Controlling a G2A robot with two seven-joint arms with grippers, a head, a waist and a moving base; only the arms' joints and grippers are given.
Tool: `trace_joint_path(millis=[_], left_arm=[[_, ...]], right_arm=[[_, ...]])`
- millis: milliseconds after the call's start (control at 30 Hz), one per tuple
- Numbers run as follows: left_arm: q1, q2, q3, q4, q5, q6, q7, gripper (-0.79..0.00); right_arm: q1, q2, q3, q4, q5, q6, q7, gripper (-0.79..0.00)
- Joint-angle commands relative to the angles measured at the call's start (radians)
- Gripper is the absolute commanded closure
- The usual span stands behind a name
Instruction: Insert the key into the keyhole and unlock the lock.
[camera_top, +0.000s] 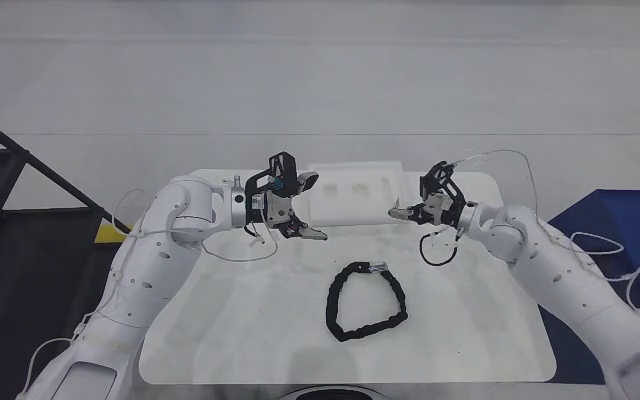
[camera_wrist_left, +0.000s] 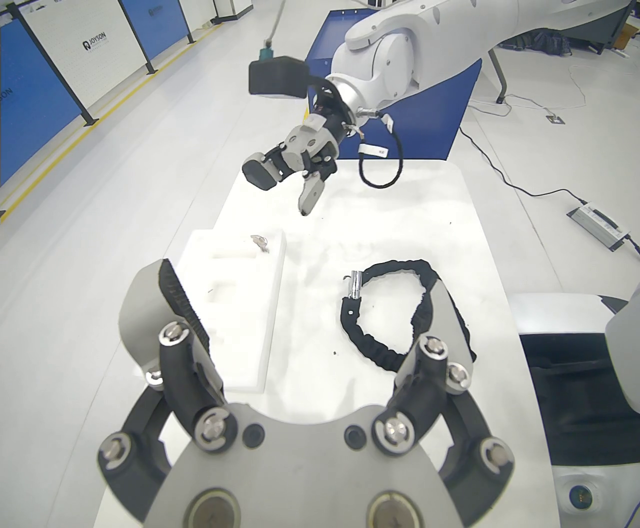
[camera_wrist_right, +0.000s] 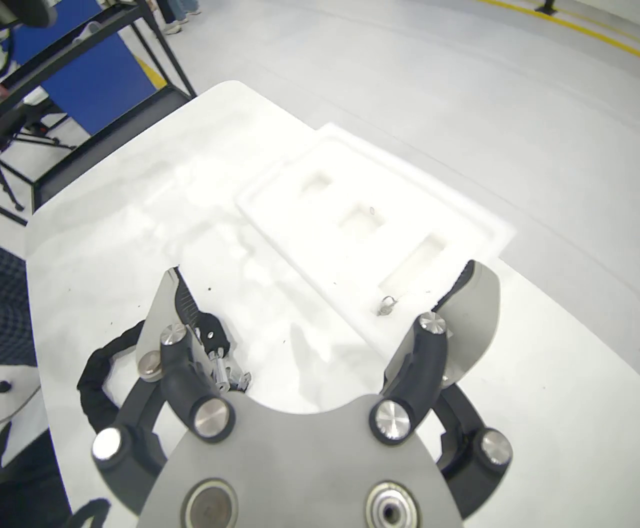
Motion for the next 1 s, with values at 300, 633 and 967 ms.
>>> trace_joint_path(millis=[300, 633, 967], left_arm=[[0.000, 0.000, 0.000, 0.000, 0.000, 0.000, 0.000, -0.785], [0.000, 0.000, 0.000, 0.000, 0.000, 0.000, 0.000, -0.785], [0.000, 0.000, 0.000, 0.000, 0.000, 0.000, 0.000, -0.785]], right_arm=[[0.116, -0.136, -0.087, 0.175, 0.074, 0.146, 0.239, -0.785], [0.132, -0.202, -0.085, 0.263, 0.192, 0.174, 0.263, -0.785], [0.132, -0.202, -0.085, 0.263, 0.192, 0.174, 0.263, -0.785]])
